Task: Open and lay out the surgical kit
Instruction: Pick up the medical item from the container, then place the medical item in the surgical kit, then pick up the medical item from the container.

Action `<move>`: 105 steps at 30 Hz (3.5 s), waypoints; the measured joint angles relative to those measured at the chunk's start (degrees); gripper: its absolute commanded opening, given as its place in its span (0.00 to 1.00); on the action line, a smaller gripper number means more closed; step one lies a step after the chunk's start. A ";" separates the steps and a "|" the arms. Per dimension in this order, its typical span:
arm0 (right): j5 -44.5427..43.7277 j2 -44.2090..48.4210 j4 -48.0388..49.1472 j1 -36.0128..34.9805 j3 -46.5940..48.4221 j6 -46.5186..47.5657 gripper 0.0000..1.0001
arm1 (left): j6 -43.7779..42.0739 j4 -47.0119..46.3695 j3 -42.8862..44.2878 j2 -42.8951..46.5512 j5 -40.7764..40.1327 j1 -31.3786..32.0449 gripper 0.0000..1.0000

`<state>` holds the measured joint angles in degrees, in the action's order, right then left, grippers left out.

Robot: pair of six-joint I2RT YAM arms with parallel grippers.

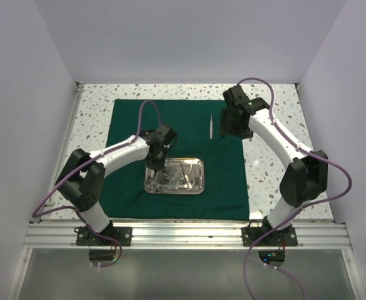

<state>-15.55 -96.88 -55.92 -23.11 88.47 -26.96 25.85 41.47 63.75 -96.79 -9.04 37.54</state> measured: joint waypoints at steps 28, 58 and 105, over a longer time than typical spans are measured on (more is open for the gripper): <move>5.29 16.06 -1.95 -0.17 -13.88 -5.38 0.72 | -4.37 7.58 59.54 -33.90 -0.61 -5.18 0.00; 4.83 23.80 -3.91 -0.20 -24.94 -8.04 0.72 | 4.31 -1.81 14.56 -2.32 5.53 3.28 0.36; 4.55 27.87 -6.73 -0.20 -25.59 -5.35 0.73 | 13.99 3.21 28.17 -19.76 -3.45 13.38 0.26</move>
<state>-11.00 -69.01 -62.65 -23.31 62.87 -32.32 39.83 44.69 91.92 -116.55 -12.49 50.92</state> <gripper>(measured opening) 0.728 0.266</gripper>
